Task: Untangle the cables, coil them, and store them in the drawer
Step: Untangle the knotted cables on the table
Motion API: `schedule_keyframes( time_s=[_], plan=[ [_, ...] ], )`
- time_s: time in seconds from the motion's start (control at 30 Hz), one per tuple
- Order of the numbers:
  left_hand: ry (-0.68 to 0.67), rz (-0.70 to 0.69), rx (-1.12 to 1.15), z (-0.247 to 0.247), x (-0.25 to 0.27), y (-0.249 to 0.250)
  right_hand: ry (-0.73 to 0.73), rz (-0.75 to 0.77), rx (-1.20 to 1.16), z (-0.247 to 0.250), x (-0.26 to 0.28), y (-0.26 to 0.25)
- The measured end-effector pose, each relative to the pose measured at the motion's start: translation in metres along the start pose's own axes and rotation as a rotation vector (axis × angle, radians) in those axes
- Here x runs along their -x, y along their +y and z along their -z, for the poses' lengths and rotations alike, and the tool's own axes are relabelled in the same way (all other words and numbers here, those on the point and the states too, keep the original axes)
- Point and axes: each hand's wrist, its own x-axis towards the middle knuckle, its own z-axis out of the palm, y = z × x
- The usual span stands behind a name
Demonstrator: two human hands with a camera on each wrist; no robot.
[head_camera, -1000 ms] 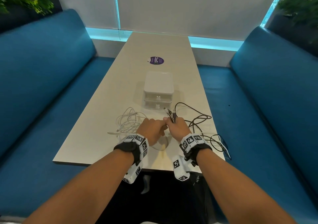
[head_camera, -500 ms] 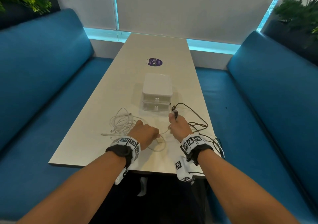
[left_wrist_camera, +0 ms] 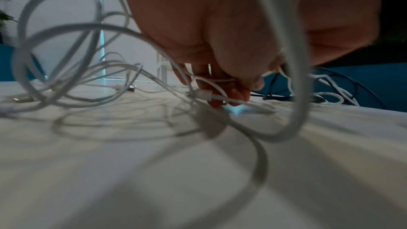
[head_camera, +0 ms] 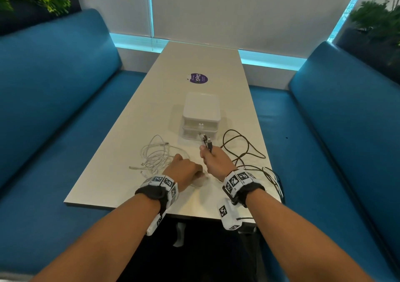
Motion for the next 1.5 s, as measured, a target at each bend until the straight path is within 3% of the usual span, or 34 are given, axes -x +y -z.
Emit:
schedule_keyframes(
  time_s=[0.13,0.27,0.4,0.5,0.63,0.83,1.0,1.17,1.27,1.4,1.5],
  plan=[
    [0.029,-0.015,-0.005,0.005,0.0,-0.019,-0.034,0.022,0.338,0.02,0.003,0.013],
    [0.034,0.059,-0.005,0.0,-0.002,-0.038,0.026,-0.101,0.555,0.042,0.002,0.037],
    [0.043,0.095,-0.039,0.005,0.0,-0.028,0.125,-0.166,0.42,0.043,0.003,0.037],
    [0.096,0.076,-0.127,0.013,-0.002,-0.007,0.187,-0.103,0.265,0.03,0.002,0.025],
    [0.121,0.06,-0.122,0.017,-0.005,0.013,0.103,-0.052,0.215,0.011,0.005,0.008],
    [0.147,0.112,-0.063,0.017,0.0,0.003,-0.11,-0.238,-0.069,0.009,0.007,0.009],
    [0.13,0.096,-0.06,0.022,0.006,-0.002,-0.081,-0.13,0.135,0.014,0.008,0.012],
    [-0.08,0.164,0.01,0.02,0.01,-0.025,0.078,-0.275,0.402,0.039,0.002,0.033],
    [-0.089,0.153,0.014,0.024,0.008,-0.022,0.169,-0.302,0.516,0.038,0.001,0.031],
    [-0.046,0.112,0.017,0.027,0.001,-0.01,0.258,-0.165,0.568,0.026,0.006,0.026],
    [-0.041,0.084,0.008,0.028,-0.004,0.002,0.196,-0.011,0.529,0.015,0.012,0.024]
  ],
)
